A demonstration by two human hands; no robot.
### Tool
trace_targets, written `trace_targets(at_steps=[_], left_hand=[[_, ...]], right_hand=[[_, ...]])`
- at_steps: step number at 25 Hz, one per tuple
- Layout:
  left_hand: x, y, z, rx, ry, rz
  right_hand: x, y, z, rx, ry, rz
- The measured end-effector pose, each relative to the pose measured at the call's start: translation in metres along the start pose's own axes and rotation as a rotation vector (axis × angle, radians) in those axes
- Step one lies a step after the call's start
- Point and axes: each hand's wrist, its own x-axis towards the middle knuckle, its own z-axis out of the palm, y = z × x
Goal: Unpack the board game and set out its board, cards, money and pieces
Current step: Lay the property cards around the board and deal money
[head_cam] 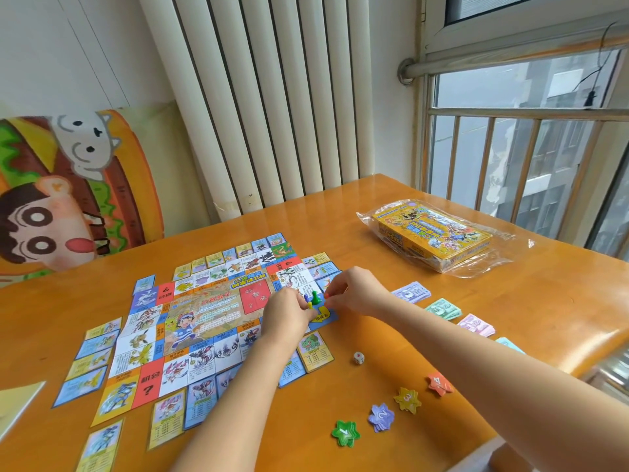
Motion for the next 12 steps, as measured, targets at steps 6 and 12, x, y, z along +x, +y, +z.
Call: trace_targets(at_steps=[6,12], left_hand=[[0.001,0.0014,-0.0022,0.065,-0.009,0.013],[0.0006,0.0014,-0.003,0.058,-0.02,-0.014]], right_hand=[[0.0032,-0.003,0.0111,-0.013,-0.02,0.027],[0.0018,-0.006,0.0053,0.04,-0.013,0.055]])
